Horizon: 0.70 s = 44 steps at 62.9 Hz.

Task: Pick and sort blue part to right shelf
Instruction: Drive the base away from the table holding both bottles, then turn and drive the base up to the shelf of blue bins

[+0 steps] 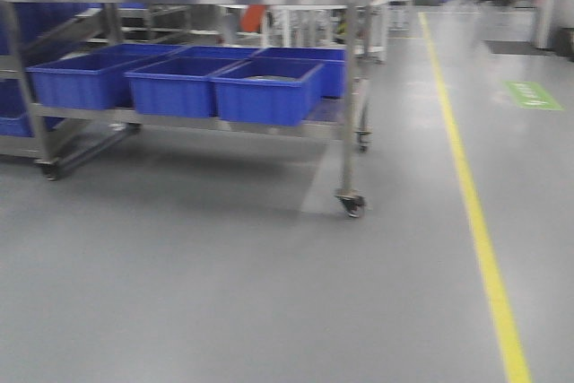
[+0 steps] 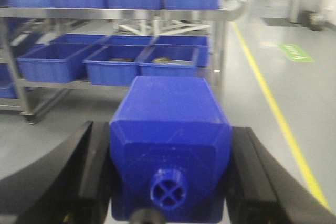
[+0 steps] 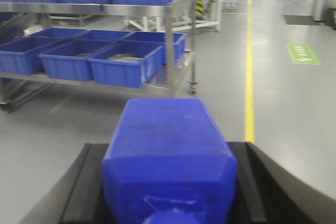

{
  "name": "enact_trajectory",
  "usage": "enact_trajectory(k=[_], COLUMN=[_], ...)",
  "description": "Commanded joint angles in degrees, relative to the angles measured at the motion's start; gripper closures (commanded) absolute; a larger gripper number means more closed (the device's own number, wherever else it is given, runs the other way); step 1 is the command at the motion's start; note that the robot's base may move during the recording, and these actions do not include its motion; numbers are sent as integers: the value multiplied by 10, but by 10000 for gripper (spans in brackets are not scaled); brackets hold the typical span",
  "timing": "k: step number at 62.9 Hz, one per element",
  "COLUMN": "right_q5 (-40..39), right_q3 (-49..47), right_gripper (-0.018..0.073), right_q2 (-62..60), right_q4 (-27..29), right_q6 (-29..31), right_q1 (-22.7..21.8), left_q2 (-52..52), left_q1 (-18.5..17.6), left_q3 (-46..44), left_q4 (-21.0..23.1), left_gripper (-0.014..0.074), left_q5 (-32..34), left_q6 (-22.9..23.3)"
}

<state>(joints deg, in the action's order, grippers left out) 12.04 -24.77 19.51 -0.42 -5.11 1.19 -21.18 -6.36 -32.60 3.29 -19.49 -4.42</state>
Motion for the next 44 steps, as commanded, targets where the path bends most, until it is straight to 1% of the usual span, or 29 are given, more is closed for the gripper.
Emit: enact_trajectory(k=[1,44], right_q5=[-51,-51], right_q3=[-17,-17], right_gripper=[134,134], right_q2=[4,4], right_q4=[0,0], right_q6=[1,1], right_q1=[-2,-2], left_q2=[-4,-4], left_q1=[0,0], left_q3=[-18,-18], left_q4=[3,3], left_gripper=[242,242], left_q5=[54,54], left_q6=[3,3])
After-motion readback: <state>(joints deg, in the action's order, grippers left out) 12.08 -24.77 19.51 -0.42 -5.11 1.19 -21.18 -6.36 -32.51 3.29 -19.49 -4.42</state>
